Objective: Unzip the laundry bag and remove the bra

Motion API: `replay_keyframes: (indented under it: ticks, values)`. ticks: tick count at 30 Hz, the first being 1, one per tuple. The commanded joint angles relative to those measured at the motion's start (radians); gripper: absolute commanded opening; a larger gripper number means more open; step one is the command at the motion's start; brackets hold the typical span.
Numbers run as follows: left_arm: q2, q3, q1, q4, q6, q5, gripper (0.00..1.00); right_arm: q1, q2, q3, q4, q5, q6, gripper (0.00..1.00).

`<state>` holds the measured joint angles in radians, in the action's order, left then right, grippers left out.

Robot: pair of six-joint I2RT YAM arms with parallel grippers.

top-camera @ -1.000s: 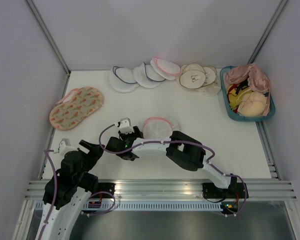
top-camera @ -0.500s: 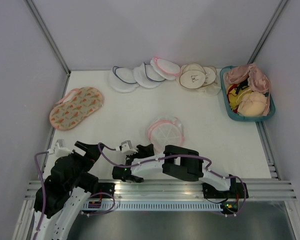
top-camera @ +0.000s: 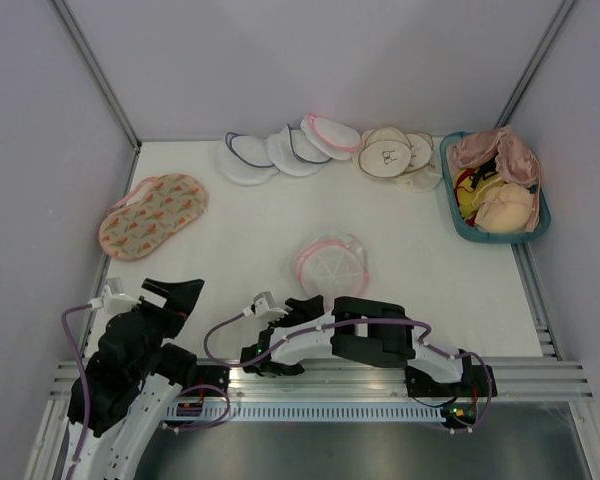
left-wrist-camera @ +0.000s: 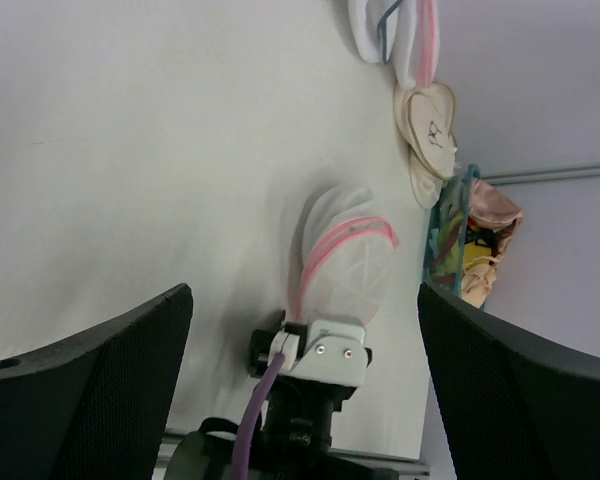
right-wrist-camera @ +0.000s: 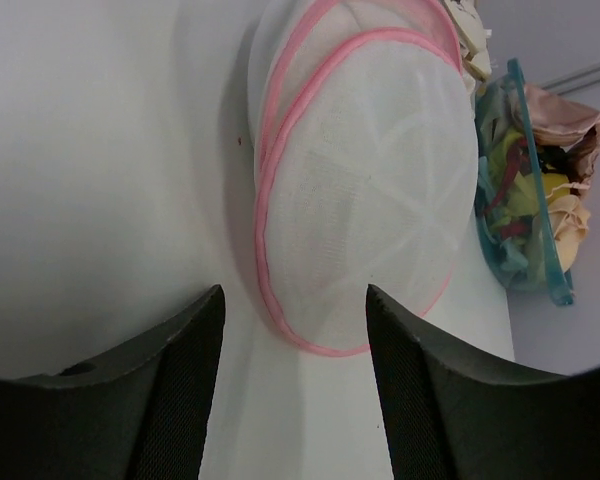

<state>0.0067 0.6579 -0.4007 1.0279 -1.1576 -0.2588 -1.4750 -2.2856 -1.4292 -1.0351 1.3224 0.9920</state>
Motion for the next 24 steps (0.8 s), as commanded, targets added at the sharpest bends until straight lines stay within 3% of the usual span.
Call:
replay_keyframes:
  ticks: [1,4,10,11,13,18,24]
  values:
    - [-0.036,-0.003,0.002,-0.095,-0.044,-0.033,0.97,-0.016,-0.029,0.033,0.001,-0.130,0.028,0.65]
    - [-0.034,-0.006,0.000,-0.098,-0.047,-0.028,0.97,0.013,-0.055,0.045,0.032,-0.134,0.019,0.61]
    - [-0.030,-0.006,0.000,-0.101,-0.044,-0.027,0.96,0.058,-0.045,0.075,0.080,-0.121,0.033,0.25]
    - [-0.028,-0.007,0.002,-0.103,-0.045,-0.025,0.96,0.067,-0.043,0.075,0.063,-0.114,0.039,0.13]
    - [-0.024,-0.009,0.002,-0.104,-0.047,-0.017,0.96,0.070,-0.031,0.073,0.037,-0.097,0.075,0.02]
    - [-0.024,-0.011,0.000,-0.111,-0.047,-0.010,0.96,0.055,0.086,0.114,-0.040,-0.057,0.132,0.00]
    - [-0.016,-0.040,0.000,-0.146,-0.042,0.022,0.96,0.004,0.340,0.162,-0.063,-0.043,0.108,0.00]
